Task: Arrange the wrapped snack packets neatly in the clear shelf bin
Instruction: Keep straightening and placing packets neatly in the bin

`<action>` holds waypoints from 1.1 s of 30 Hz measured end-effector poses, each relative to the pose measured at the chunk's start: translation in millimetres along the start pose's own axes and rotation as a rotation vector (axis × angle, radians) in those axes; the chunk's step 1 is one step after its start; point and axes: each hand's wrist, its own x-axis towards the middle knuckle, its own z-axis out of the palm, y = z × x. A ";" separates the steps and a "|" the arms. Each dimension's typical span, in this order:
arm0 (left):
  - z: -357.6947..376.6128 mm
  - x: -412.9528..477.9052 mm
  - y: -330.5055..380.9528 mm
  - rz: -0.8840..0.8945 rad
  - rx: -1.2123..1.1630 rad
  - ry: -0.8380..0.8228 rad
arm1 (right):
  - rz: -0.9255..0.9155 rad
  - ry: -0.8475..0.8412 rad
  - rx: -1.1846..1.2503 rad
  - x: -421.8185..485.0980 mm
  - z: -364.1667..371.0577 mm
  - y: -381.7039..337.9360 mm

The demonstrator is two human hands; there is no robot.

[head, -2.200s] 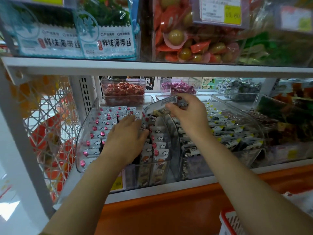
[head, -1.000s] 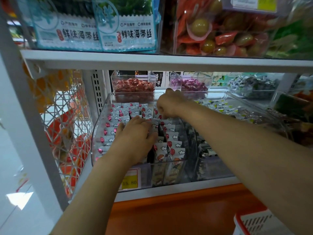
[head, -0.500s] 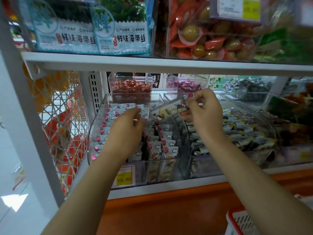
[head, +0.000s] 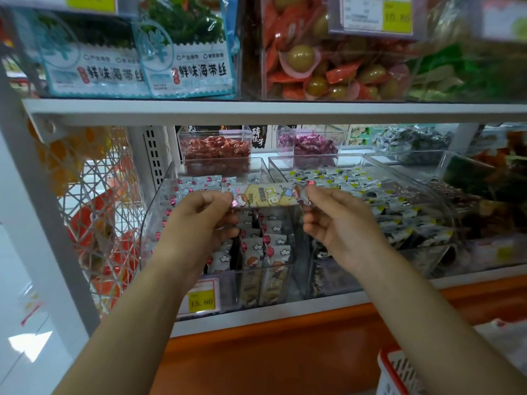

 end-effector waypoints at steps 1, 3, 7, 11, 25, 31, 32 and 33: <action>0.9 -0.2 0.9 -0.027 -0.091 -0.019 | 0.012 -0.009 0.013 0.4 -1.1 -0.9; 3.3 -0.5 2.8 -0.063 -0.224 -0.046 | 0.035 -0.034 0.059 0.6 -3.5 -2.8; 5.9 0.4 5.1 -0.094 -0.385 -0.022 | 0.057 -0.099 0.171 0.7 -5.7 -5.5; 4.5 1.2 4.9 -0.106 -0.433 -0.011 | 0.063 -0.114 0.216 1.4 -5.3 -5.2; 7.9 -4.1 6.0 -0.046 -0.223 -0.185 | -0.445 0.043 -0.330 -4.3 -0.1 3.1; 10.4 -6.9 5.1 -0.017 -0.177 -0.171 | -0.406 -0.040 -0.309 -6.4 1.7 3.2; 11.1 -7.7 5.1 -0.005 -0.151 -0.170 | -0.418 -0.052 -0.358 -6.5 1.9 4.1; 11.7 -8.4 5.2 0.010 -0.115 -0.169 | -0.424 -0.054 -0.403 -6.6 1.7 5.0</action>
